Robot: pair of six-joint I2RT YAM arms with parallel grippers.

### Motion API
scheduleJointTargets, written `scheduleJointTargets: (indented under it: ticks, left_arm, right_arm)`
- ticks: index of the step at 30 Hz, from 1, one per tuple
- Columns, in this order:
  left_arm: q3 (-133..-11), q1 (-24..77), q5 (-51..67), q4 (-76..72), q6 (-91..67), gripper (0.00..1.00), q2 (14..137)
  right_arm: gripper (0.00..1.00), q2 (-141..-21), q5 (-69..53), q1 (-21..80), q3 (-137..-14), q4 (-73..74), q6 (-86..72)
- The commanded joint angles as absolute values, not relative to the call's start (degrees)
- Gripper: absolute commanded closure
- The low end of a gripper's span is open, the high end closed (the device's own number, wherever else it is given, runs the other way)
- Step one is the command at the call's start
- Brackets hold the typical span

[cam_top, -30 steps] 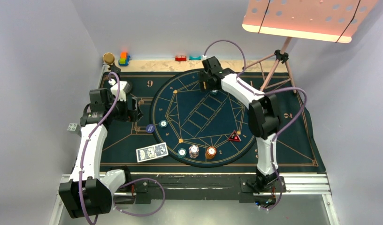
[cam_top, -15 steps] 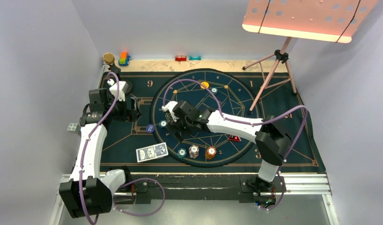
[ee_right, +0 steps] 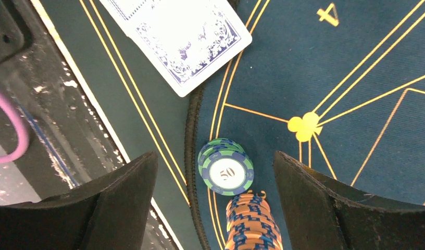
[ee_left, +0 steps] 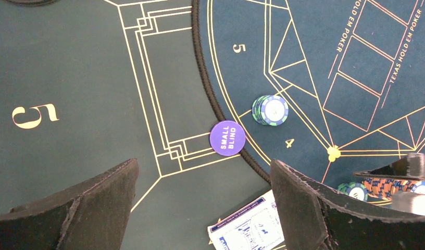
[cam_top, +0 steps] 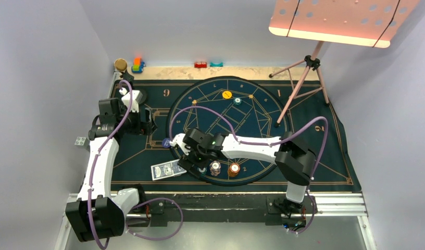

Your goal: Distribute texas hold em gaming equipment

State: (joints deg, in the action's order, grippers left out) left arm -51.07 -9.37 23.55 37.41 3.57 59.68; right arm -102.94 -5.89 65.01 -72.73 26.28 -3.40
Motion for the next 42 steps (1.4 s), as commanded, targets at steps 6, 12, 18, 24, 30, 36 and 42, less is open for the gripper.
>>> scheduleJointTargets:
  ticks: [6,12,18,24,30,36,42]
  left_arm:
    - [-52.04,-9.93,23.37,36.25,3.25,0.0,59.27]
    - [-52.04,-9.93,23.45,36.26,3.25,0.0,59.15]
    - [-52.04,-9.88,23.41,36.22,3.25,0.0,59.11]
    - [-52.12,-9.93,23.73,36.3,3.16,0.0,59.07]
    - [-52.04,-9.93,23.73,36.23,3.17,0.0,58.84]
    - [-52.03,-9.86,23.82,36.26,3.21,0.0,58.8]
    - [-52.1,-9.93,23.89,36.29,3.25,0.0,58.5]
  right_arm:
    - [0.16,-106.26,-5.35,65.13,-72.4,27.16,-1.76]
    - [0.19,-106.0,-3.87,65.24,-72.01,26.86,-1.64]
    - [0.26,-106.73,-4.08,65.55,-71.21,27.35,-2.34]
    - [0.35,-107.32,-3.34,65.92,-71.28,27.65,-2.46]
    - [0.52,-107.17,-3.67,65.98,-72.43,28.02,-2.54]
    - [0.73,-106.62,-4.16,66.01,-73.47,28.27,-2.36]
    - [0.8,-106.78,-3.67,65.99,-75.24,29.19,-2.37]
